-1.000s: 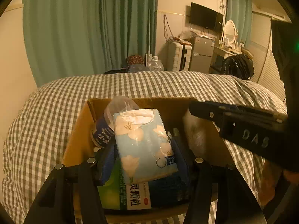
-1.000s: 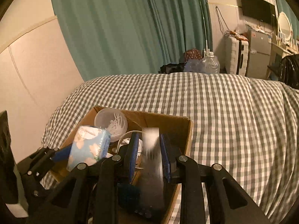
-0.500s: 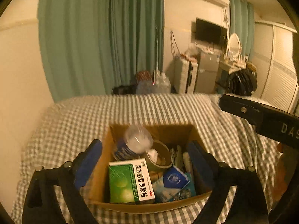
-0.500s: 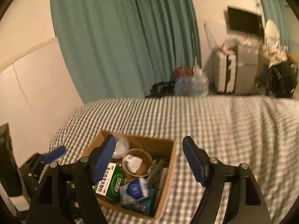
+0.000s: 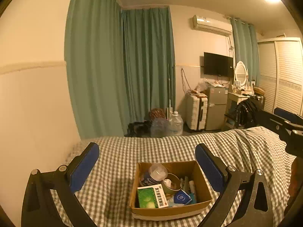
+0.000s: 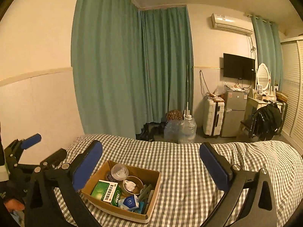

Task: Organize objects

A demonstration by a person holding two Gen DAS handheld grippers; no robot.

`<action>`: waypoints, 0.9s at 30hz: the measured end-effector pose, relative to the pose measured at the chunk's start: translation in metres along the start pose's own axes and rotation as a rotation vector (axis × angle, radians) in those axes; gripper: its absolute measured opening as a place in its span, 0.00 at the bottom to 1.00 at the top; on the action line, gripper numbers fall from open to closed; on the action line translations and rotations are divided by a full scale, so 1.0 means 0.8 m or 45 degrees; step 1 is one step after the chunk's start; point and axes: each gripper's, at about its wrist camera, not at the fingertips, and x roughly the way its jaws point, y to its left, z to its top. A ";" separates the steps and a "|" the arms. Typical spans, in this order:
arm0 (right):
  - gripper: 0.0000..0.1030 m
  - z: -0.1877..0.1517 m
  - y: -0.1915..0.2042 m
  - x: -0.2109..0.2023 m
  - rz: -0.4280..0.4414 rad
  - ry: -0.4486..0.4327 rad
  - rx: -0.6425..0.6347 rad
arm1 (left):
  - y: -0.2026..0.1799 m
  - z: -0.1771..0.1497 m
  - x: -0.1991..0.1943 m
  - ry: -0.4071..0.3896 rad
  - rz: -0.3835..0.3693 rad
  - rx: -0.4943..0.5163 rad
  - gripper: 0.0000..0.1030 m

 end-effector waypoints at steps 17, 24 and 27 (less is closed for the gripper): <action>1.00 -0.124 -0.009 0.031 -0.139 0.008 -0.072 | -0.003 -0.077 -0.035 -0.161 0.093 -0.029 1.00; 1.00 -0.137 0.000 0.054 -0.086 0.055 -0.067 | 0.003 -0.097 -0.020 -0.136 0.101 -0.054 1.00; 1.00 -0.134 -0.001 0.049 -0.092 0.030 -0.066 | 0.004 -0.101 -0.015 -0.113 0.100 -0.066 1.00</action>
